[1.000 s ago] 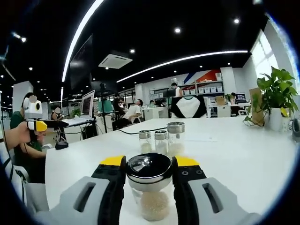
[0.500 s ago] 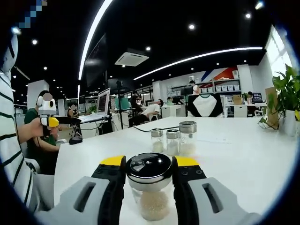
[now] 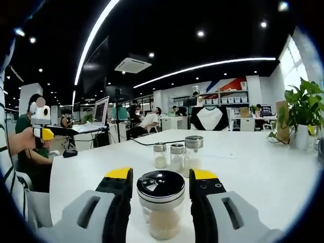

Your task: Rotate the seasoning bottle until the label or dispensing opening points toward the visible target arrow and the bottle remains upright within the marked orientation range

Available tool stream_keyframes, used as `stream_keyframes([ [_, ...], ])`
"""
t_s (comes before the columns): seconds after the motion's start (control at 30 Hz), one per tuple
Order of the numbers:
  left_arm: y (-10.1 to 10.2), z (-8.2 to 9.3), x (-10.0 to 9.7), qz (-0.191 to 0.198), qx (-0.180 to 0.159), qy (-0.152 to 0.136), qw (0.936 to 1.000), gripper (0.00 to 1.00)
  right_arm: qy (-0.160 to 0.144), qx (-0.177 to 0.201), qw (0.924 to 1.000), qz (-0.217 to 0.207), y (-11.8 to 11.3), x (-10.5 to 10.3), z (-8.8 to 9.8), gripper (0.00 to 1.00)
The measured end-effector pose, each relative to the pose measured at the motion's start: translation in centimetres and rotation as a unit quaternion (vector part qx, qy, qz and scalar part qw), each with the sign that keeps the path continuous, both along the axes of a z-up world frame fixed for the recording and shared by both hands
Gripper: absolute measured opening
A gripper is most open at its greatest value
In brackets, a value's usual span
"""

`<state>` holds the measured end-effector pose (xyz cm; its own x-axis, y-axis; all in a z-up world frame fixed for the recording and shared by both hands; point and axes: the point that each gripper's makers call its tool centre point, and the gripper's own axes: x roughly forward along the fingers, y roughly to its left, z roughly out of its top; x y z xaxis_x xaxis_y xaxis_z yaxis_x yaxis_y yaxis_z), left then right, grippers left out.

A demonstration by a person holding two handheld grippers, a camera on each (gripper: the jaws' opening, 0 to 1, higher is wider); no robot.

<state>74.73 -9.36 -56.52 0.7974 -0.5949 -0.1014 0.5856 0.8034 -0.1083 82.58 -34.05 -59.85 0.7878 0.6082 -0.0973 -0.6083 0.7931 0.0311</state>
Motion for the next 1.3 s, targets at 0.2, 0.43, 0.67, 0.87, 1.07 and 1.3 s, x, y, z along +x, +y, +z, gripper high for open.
stream_keyframes([
  [0.2, -0.1, 0.3, 0.1, -0.001, -0.003, -0.005, 1.0000, 0.91, 0.010, -0.009, 0.9993, -0.035, 0.2, 0.3, -0.6, 0.46],
  [0.43, 0.0, 0.1, -0.3, -0.003, -0.005, -0.005, 1.0000, 0.91, 0.013, -0.008, 0.9986, -0.052, -0.2, 0.5, -0.9, 0.38],
  [0.67, 1.1, -0.3, -0.7, 0.007, -0.003, 0.000, 1.0000, 0.91, 0.010, -0.022, 0.9997, -0.006, 0.0, 0.3, -1.0, 0.38],
  [0.87, 1.1, -0.1, -0.5, 0.005, -0.001, -0.003, 1.0000, 0.91, 0.008, -0.018, 0.9997, 0.016, 0.1, 0.2, -1.0, 0.38],
  [1.07, 0.7, 0.1, -0.3, -0.002, 0.000, -0.005, 1.0000, 0.91, 0.006, -0.014, 0.9991, 0.039, 0.1, 0.1, -0.9, 0.38],
  [1.3, 0.5, 0.1, -0.4, -0.005, -0.006, -0.009, 0.9999, 0.90, -0.003, -0.003, 0.9970, 0.078, 0.0, 0.1, -0.9, 0.38],
])
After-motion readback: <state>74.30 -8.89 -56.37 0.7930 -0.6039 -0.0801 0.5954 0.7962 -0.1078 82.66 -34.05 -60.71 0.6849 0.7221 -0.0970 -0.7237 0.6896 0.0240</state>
